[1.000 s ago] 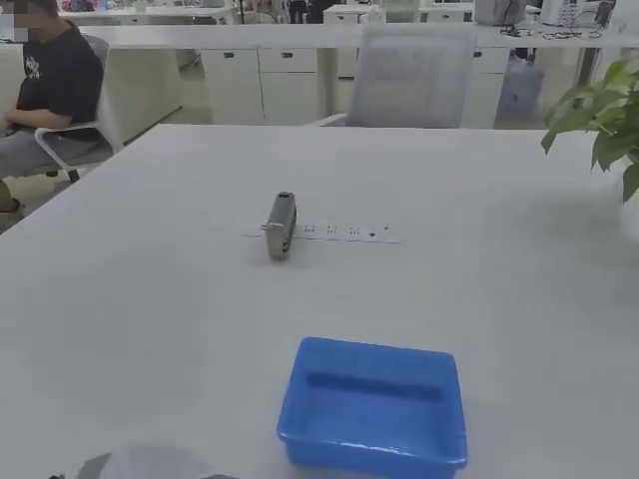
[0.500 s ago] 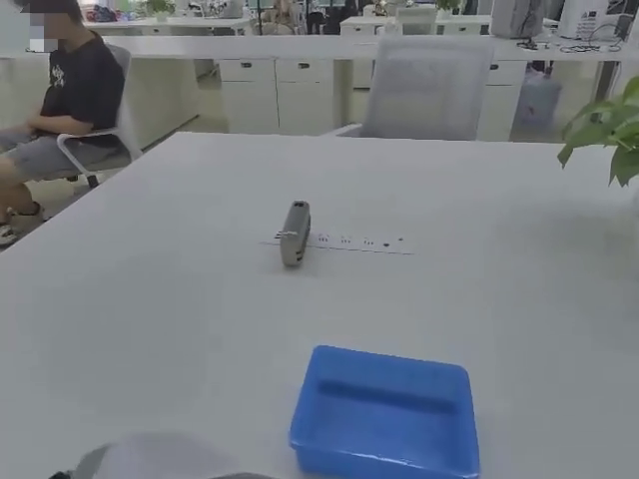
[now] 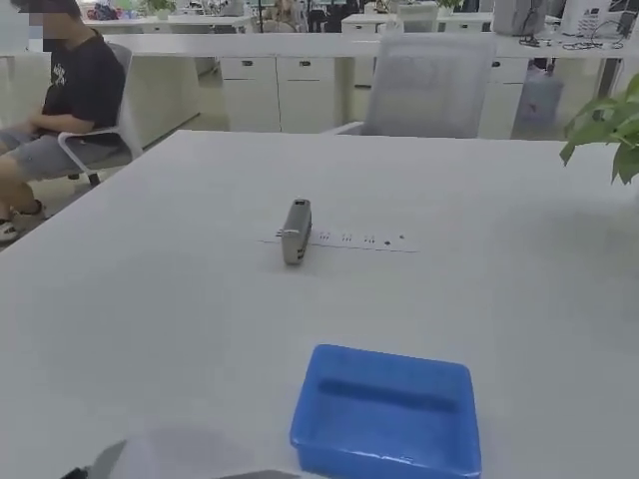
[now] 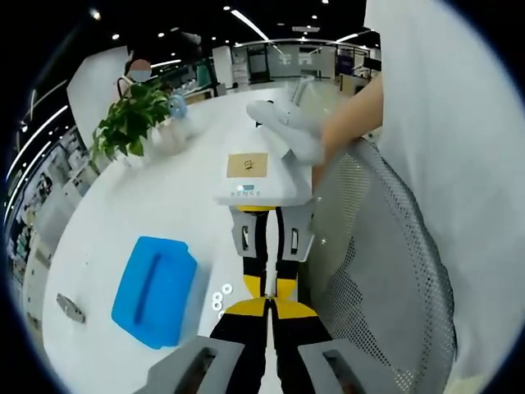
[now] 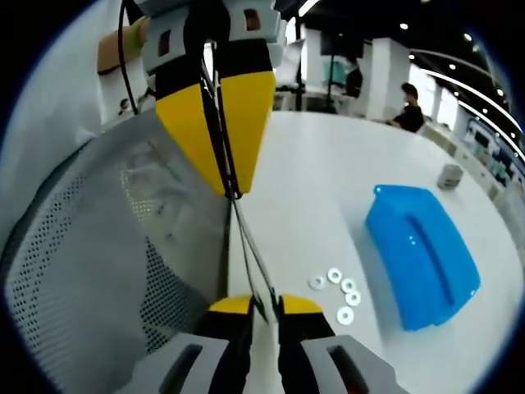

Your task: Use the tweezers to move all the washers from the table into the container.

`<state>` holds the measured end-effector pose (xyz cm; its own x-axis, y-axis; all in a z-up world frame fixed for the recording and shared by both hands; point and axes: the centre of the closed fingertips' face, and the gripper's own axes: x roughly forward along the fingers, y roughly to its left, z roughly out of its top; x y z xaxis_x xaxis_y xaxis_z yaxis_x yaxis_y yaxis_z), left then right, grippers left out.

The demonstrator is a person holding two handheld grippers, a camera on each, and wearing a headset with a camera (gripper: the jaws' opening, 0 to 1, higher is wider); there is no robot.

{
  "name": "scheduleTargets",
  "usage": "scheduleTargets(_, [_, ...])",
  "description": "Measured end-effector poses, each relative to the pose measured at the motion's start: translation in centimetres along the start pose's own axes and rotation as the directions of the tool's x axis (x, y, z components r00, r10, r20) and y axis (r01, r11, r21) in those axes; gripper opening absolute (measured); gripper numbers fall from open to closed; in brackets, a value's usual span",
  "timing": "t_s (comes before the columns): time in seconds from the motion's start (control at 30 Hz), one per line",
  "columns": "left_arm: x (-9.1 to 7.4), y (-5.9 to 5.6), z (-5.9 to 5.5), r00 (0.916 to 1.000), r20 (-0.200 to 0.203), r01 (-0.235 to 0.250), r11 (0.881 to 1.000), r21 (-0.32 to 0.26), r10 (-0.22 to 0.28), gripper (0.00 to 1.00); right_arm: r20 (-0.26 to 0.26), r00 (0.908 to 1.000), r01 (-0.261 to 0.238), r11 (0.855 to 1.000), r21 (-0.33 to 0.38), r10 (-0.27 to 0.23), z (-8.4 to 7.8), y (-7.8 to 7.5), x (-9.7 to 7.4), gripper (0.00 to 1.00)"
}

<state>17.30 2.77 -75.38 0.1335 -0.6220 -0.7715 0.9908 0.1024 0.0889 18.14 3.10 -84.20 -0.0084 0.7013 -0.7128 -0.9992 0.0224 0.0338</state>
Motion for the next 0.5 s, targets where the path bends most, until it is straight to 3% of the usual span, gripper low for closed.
scheduleTargets(0.5, [-0.9, 2.9, -0.7, 0.9987, -0.042, -0.03, 1.0, 0.009, 0.03, 0.0, 0.061, 0.9971, 0.042, 0.998, 0.045, -0.045, 1.9, -2.8, 1.1, 0.07])
